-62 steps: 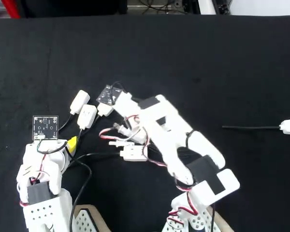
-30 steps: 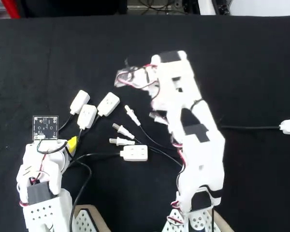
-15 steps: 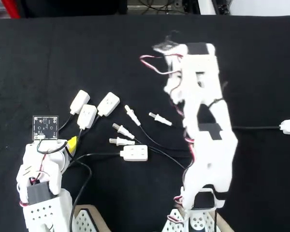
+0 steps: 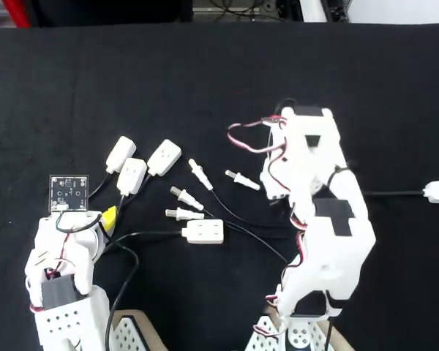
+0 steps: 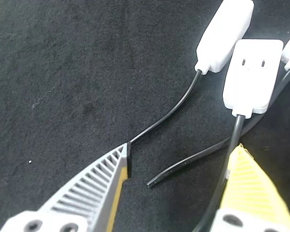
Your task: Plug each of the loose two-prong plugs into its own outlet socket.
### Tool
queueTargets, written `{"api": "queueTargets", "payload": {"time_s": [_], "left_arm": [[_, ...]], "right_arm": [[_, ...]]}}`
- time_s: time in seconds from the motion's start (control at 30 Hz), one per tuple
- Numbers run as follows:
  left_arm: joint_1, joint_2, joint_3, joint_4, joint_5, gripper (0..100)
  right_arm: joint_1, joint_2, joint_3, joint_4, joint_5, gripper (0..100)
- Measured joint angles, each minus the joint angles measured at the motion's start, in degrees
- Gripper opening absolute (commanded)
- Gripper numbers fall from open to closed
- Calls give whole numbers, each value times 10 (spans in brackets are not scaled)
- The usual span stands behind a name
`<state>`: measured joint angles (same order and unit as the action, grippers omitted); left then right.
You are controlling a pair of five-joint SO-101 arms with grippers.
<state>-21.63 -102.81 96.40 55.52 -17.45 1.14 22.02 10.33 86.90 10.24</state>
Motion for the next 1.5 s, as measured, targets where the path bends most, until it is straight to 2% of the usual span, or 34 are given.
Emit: {"api": "queueTargets", "payload": {"time_s": [0.23,0.53,0.73,0.93,1.13,1.27,1.4,1.5], "left_arm": [[0,0,0,0,0,317],[0,0,0,0,0,317],[0,0,0,0,0,317],[0,0,0,0,0,317],[0,0,0,0,0,317],[0,0,0,0,0,317],[0,0,0,0,0,317],[0,0,0,0,0,317]], "right_arm": [[24,-1,26,-115,0,11],[35,-6,33,-193,1,11],[40,-6,16,-185,1,11],[75,-6,-85,-184,-1,11],[81,-6,-103,-221,-1,11],[80,-6,-105,-217,-1,11],[61,-31,-111,-132,-11,11],[27,-66,-141,-47,-62,12]]}}
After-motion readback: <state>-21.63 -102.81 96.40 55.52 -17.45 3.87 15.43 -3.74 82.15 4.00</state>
